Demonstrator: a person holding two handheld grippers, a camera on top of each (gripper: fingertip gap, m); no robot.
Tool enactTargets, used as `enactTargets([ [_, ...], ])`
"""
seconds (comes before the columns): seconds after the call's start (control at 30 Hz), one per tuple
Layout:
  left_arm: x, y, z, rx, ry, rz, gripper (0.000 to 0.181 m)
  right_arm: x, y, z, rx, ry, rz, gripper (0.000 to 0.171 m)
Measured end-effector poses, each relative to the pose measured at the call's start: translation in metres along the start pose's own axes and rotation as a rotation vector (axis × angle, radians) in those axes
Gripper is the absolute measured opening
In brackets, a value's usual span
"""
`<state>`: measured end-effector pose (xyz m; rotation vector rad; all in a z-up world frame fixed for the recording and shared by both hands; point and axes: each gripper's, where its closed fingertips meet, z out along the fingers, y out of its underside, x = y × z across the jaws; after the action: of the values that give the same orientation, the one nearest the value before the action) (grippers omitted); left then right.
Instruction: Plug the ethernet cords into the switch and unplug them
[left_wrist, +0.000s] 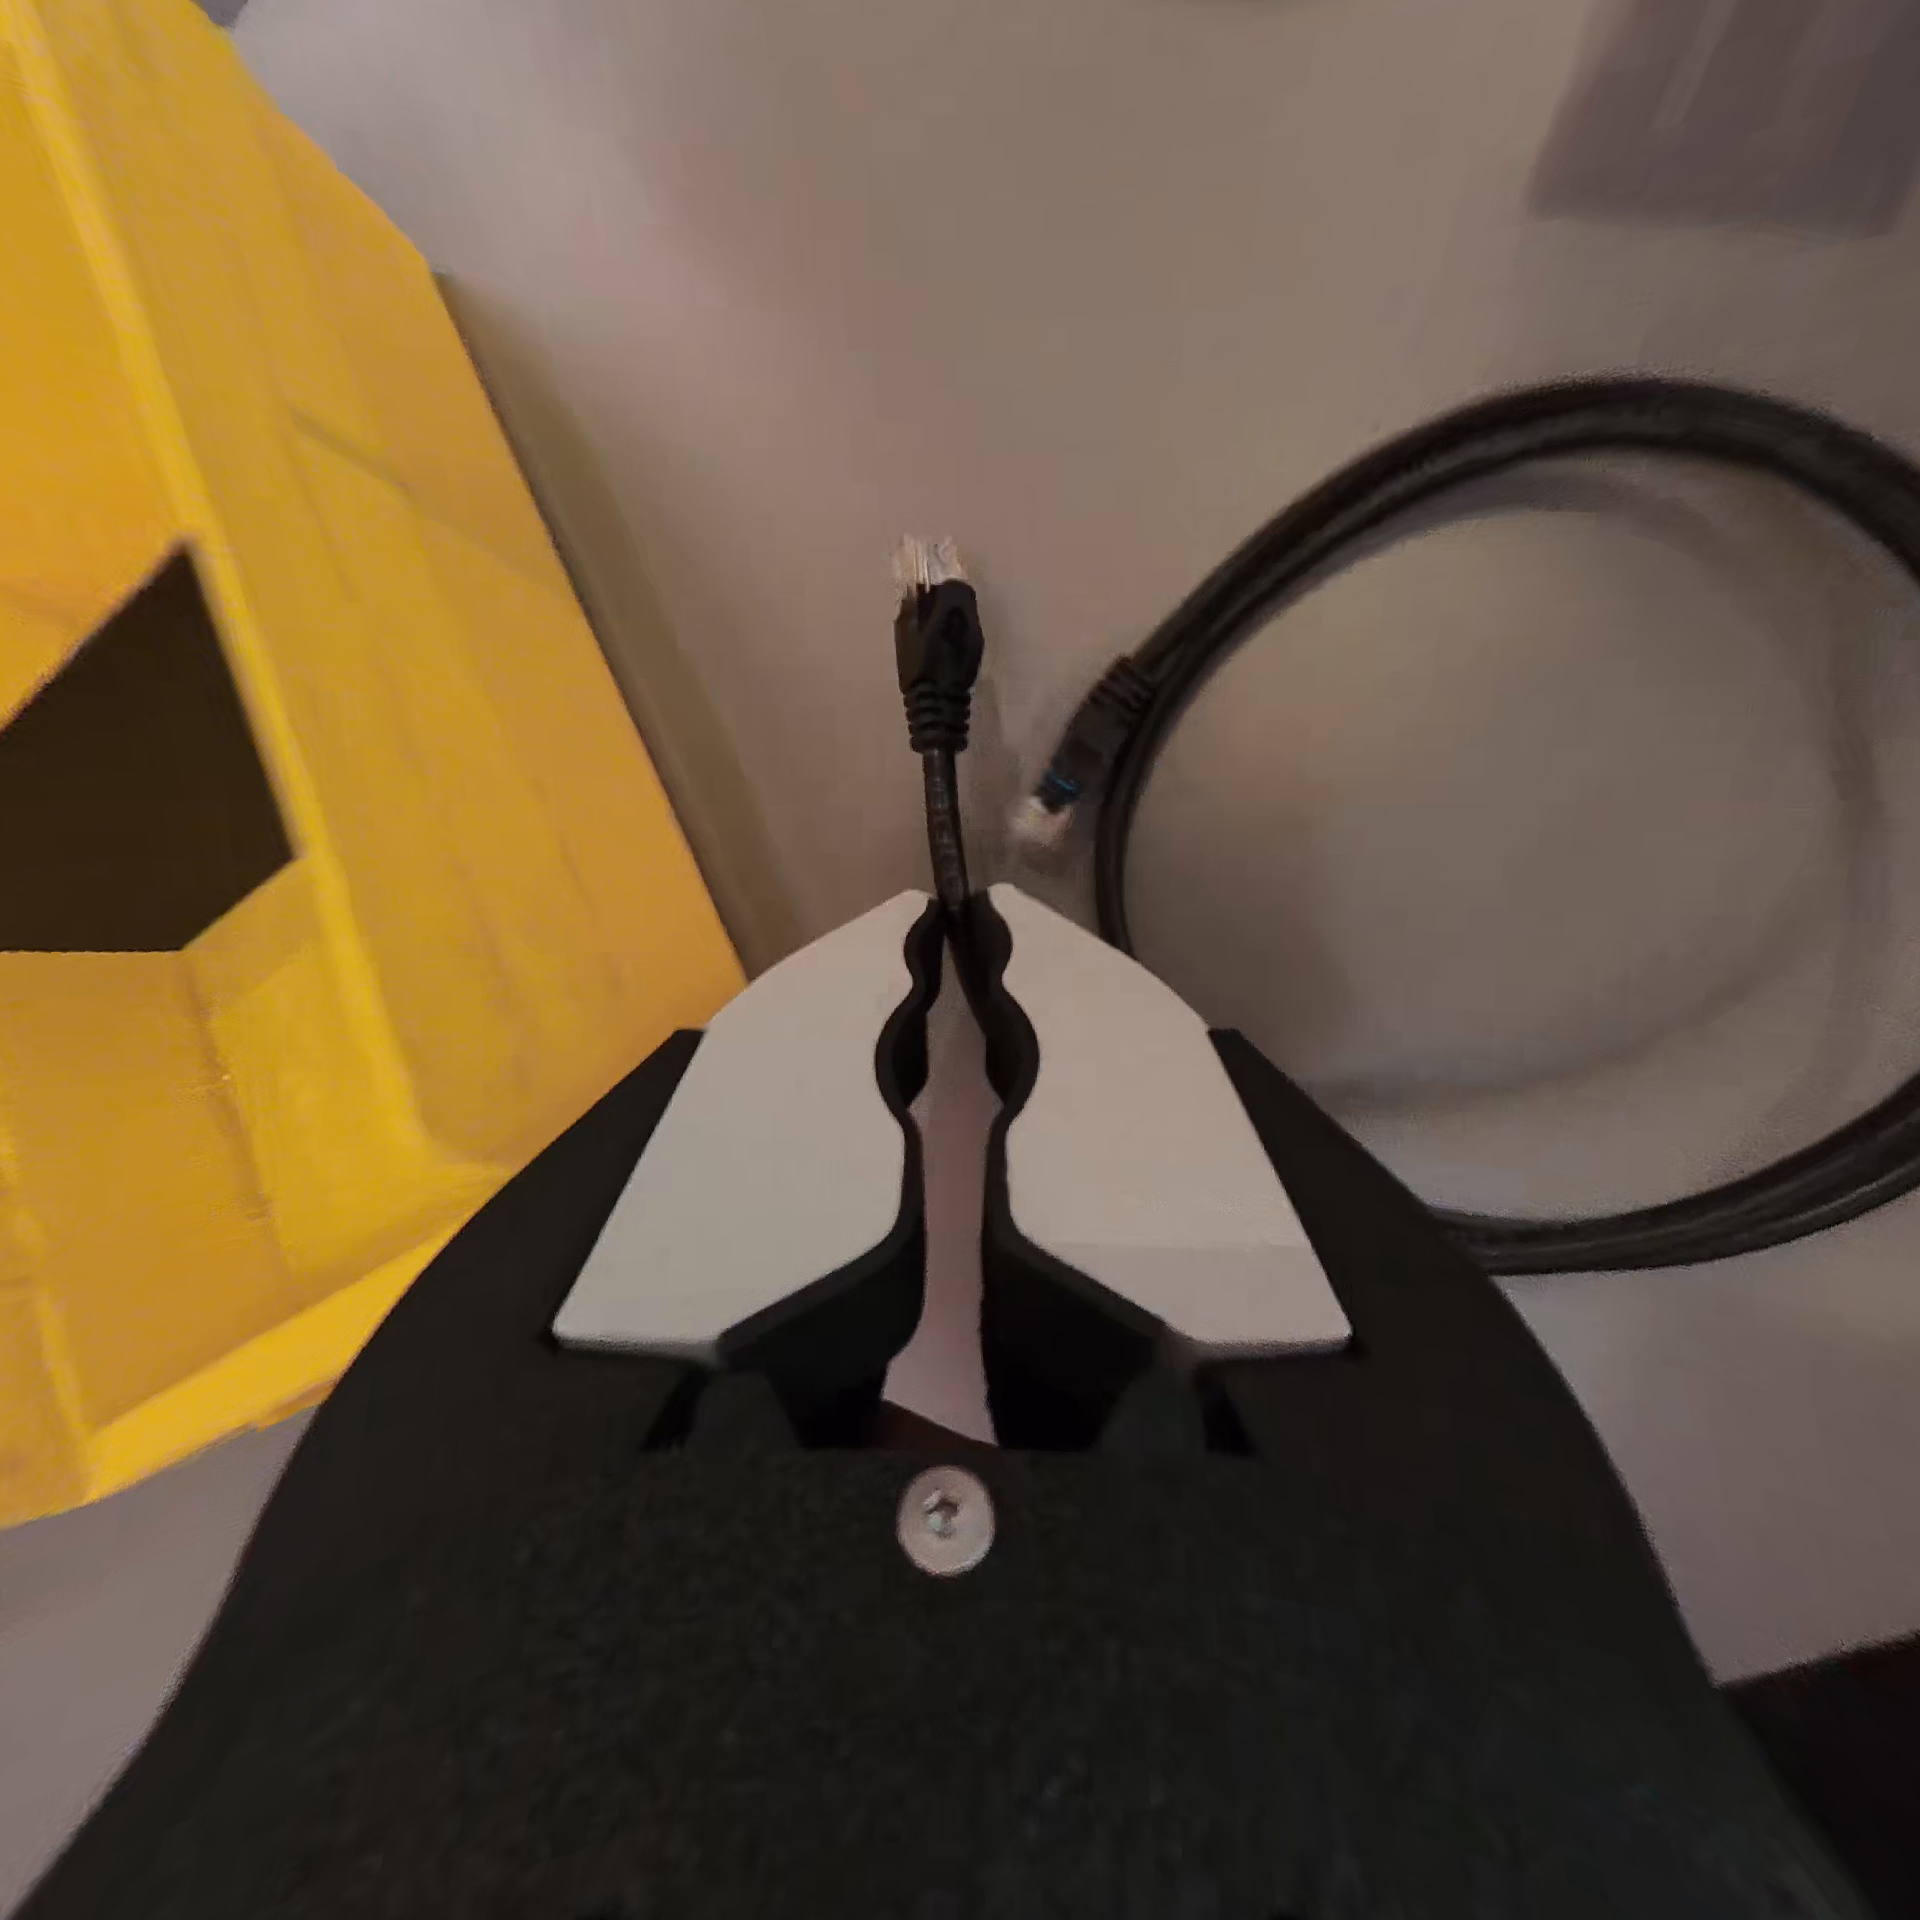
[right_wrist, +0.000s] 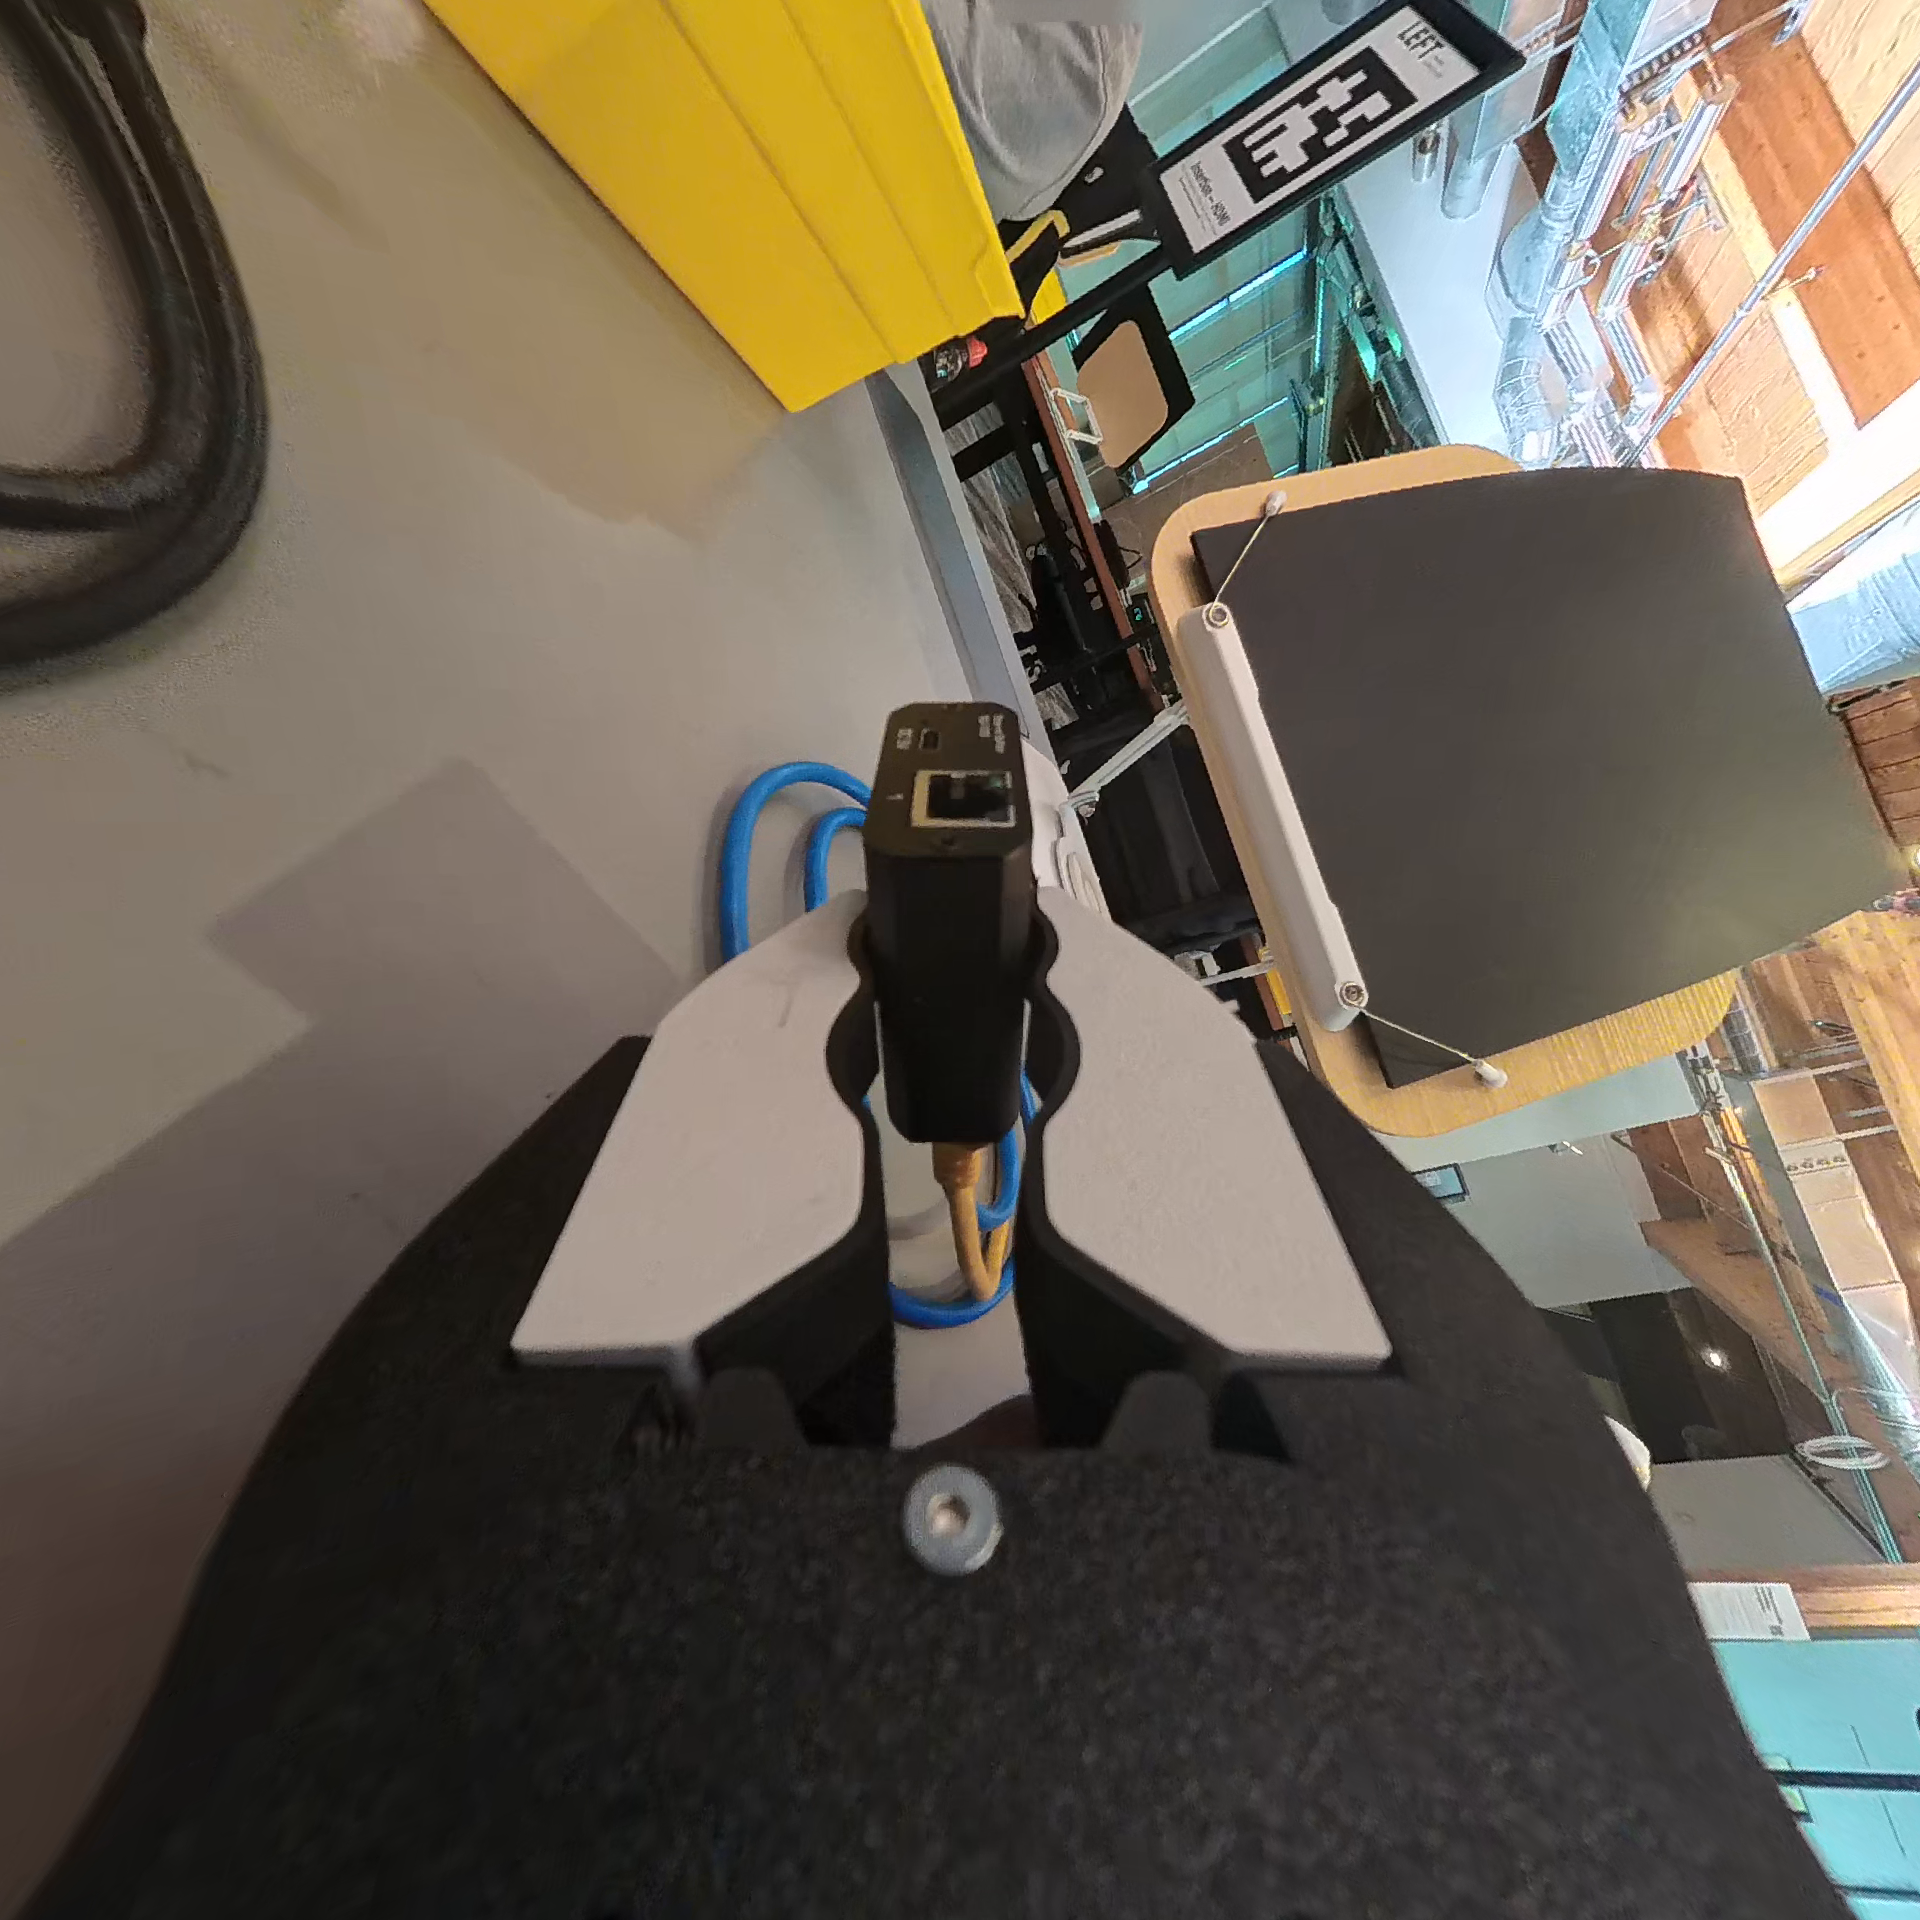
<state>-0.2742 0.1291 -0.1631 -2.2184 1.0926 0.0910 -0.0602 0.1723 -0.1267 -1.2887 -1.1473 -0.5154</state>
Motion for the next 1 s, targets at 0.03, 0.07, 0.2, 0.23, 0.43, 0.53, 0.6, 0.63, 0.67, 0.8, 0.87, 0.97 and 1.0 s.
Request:
enactTargets([
  [0.03, -0.005, -0.004, -0.007, 0.017, 0.001, -0.016, 0.005, 0.000, 0.000, 0.000, 0.001, 0.000, -0.001, 0.024],
  [0.07, -0.010, -0.009, -0.015, 0.042, 0.010, -0.038, 0.005, 0.000, 0.000, 0.000, 0.001, 0.000, -0.002, 0.024],
  [0.2, -0.004, -0.032, -0.042, 0.165, 0.185, -0.168, 0.004, 0.007, -0.006, -0.003, 0.027, 0.057, -0.035, 0.024],
  [0.23, 0.004, -0.039, -0.047, 0.197, 0.266, -0.204, 0.005, 0.010, -0.008, -0.004, 0.034, 0.077, -0.044, 0.024],
  [0.43, 0.064, -0.080, -0.058, 0.269, 0.704, -0.304, 0.004, 0.017, -0.018, -0.009, 0.075, 0.161, -0.120, 0.024],
  [0.53, 0.087, -0.093, -0.052, 0.244, 0.847, -0.316, 0.004, 0.017, -0.022, -0.010, 0.092, 0.180, -0.143, 0.024],
  [0.6, 0.092, -0.097, -0.045, 0.227, 0.884, -0.320, 0.004, 0.017, -0.024, -0.011, 0.105, 0.185, -0.150, 0.024],
  [0.63, 0.093, -0.099, -0.042, 0.223, 0.909, -0.323, 0.004, 0.017, -0.025, -0.012, 0.110, 0.189, -0.155, 0.024],
  [0.67, 0.094, -0.102, -0.041, 0.220, 0.931, -0.332, 0.004, 0.017, -0.026, -0.013, 0.111, 0.189, -0.161, 0.024],
  [0.8, 0.091, -0.107, -0.039, 0.221, 0.980, -0.356, 0.004, 0.016, -0.024, -0.011, 0.104, 0.191, -0.182, 0.024],
  [0.87, 0.089, -0.106, -0.040, 0.222, 0.993, -0.361, 0.004, 0.015, -0.024, -0.011, 0.102, 0.189, -0.192, 0.024],
  [0.97, 0.088, -0.105, -0.041, 0.217, 1.015, -0.380, 0.004, 0.012, -0.027, -0.011, 0.107, 0.190, -0.219, 0.024],
  [1.0, 0.088, -0.105, -0.040, 0.214, 1.020, -0.386, 0.004, 0.011, -0.026, -0.011, 0.103, 0.191, -0.226, 0.024],
])
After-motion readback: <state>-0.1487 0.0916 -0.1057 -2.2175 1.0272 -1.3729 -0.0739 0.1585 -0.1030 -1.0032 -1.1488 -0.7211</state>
